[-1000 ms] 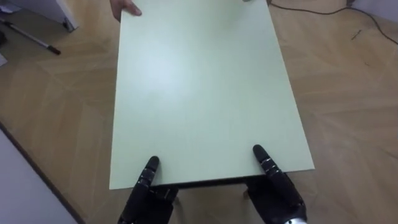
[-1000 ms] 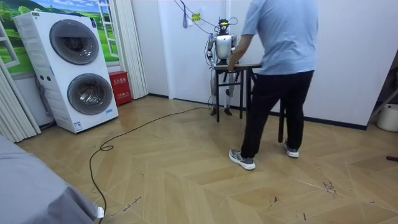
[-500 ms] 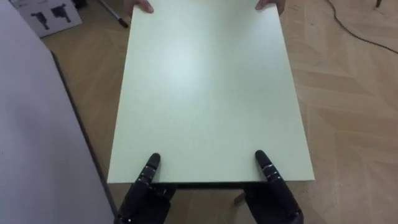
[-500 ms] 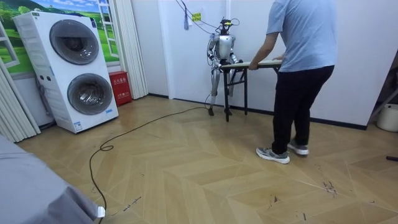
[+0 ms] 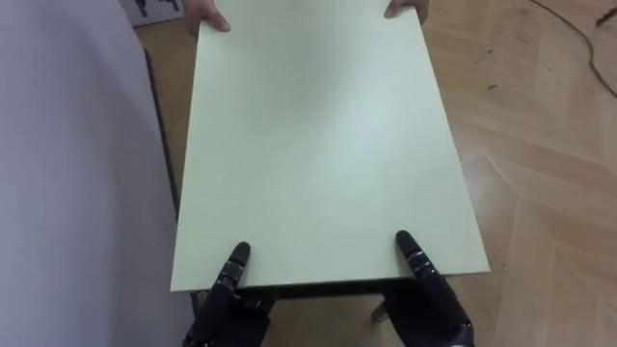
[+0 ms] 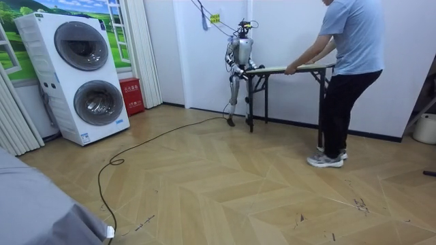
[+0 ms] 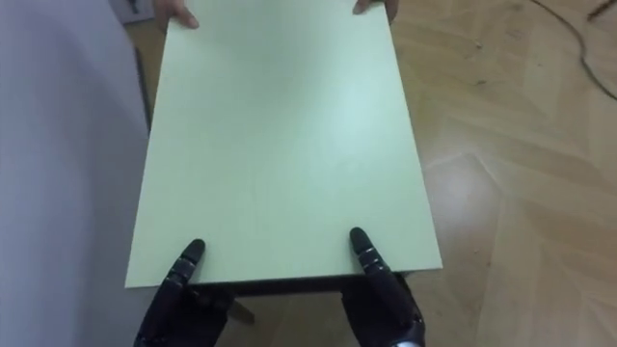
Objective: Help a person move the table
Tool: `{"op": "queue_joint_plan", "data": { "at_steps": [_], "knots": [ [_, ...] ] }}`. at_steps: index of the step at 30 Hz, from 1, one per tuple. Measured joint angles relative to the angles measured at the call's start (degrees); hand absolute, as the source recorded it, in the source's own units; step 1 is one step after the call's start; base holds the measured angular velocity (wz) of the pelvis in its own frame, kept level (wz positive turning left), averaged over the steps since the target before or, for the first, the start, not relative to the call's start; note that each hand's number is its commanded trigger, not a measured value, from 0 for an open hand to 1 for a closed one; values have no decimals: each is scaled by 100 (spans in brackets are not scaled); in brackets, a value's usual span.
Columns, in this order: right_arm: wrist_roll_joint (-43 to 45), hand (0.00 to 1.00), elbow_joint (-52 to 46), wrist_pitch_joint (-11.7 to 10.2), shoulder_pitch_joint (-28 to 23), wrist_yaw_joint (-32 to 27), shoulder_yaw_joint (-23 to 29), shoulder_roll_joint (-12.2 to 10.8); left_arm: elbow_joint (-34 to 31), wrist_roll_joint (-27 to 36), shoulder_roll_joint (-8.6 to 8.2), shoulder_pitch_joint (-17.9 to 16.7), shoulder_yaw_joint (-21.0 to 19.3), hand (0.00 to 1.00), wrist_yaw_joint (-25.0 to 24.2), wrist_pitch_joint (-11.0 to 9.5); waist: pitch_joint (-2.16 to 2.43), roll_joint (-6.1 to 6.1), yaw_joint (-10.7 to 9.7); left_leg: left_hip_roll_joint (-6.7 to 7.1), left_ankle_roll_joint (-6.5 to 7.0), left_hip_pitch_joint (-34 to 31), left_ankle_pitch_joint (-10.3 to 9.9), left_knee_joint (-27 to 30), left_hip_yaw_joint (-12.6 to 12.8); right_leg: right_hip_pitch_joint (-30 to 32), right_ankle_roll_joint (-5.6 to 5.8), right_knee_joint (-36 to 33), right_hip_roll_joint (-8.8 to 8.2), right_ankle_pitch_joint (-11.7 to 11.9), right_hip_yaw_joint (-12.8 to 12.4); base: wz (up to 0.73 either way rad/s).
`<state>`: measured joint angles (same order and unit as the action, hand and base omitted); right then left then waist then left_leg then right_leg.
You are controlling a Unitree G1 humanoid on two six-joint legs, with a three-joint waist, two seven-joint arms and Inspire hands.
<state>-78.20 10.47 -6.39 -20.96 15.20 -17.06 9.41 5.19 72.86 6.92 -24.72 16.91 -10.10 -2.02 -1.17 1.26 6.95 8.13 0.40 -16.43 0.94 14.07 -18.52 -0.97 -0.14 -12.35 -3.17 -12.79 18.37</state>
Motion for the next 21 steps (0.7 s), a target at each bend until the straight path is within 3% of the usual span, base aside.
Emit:
{"op": "queue_joint_plan", "data": {
  "at_steps": [1,2,3,4,5,6,8,9,10,12,14,15,19,21],
  "knots": [
    [-35,100,-21,-34,-19,41,38,-1,0,-34,1,75,30,100,21,1,4,12,-69,16,-10,7,259,-296,91,10,-54,85,47,2,82,163],
    [-43,100,-40,-71,-46,145,131,-5,5,-111,-21,217,101,100,66,6,10,26,-198,8,-52,-8,680,-780,582,0,-96,279,44,-14,325,163],
    [-54,100,17,-46,12,175,268,-84,87,-201,-98,397,102,100,68,9,-28,62,-348,-169,63,-133,561,-594,1575,-4,-131,338,-45,-30,740,130],
    [-60,100,96,-24,53,175,272,-105,110,-231,-117,391,68,100,68,14,-31,43,-342,-278,225,-166,210,-200,2166,-18,-142,307,-78,-37,895,42],
    [-55,100,142,51,106,152,243,-148,106,-232,-124,280,-33,100,39,13,-30,15,-277,-595,220,-120,-538,625,2972,-59,-161,269,-98,-58,1196,-17],
    [-34,100,142,136,111,139,195,-193,107,-197,-128,194,-104,100,29,17,-36,35,-254,-917,150,-31,-1060,1264,3323,-130,-147,259,-63,-93,1377,-17],
    [-7,100,140,217,106,138,161,-208,109,-167,-130,145,-176,100,31,25,-22,80,-348,-1146,35,34,-1437,1590,3343,-162,-114,65,-29,-202,1630,37],
    [-2,100,138,239,112,135,175,-211,109,-168,-132,156,-201,100,38,53,-32,100,-389,-1136,185,26,-1503,1474,3354,-102,-78,-120,-16,-264,1678,54],
    [22,100,137,256,109,134,193,-208,109,-168,-133,158,-210,100,43,66,-35,94,-420,-1124,238,50,-1523,1387,3336,-70,-61,-196,-30,-282,1690,51],
    [182,100,138,282,87,129,268,-213,110,-167,-137,156,-213,100,120,122,-36,84,-509,-1003,396,165,-1458,1076,3214,72,-44,-502,-110,-295,1470,36],
    [229,100,141,283,76,129,269,-244,112,-168,-198,138,-231,100,169,129,-41,67,-469,-901,433,310,-1414,867,3083,374,43,-690,-190,-378,869,9],
    [235,100,147,294,110,128,266,-261,123,-169,-220,160,-304,100,172,141,-48,37,-393,-846,434,302,-1419,867,3065,578,2,-629,-251,-327,669,7],
    [216,100,153,349,127,128,251,-241,125,-169,-232,142,-335,100,187,169,-44,32,-288,-800,429,359,-1418,771,3052,614,16,-959,-355,-312,698,8],
    [203,100,177,351,41,128,239,-235,170,-180,-220,142,-313,100,200,177,-53,37,-323,-739,423,524,-1399,634,2756,813,68,-1567,-416,-324,542,34]
  ]
}}
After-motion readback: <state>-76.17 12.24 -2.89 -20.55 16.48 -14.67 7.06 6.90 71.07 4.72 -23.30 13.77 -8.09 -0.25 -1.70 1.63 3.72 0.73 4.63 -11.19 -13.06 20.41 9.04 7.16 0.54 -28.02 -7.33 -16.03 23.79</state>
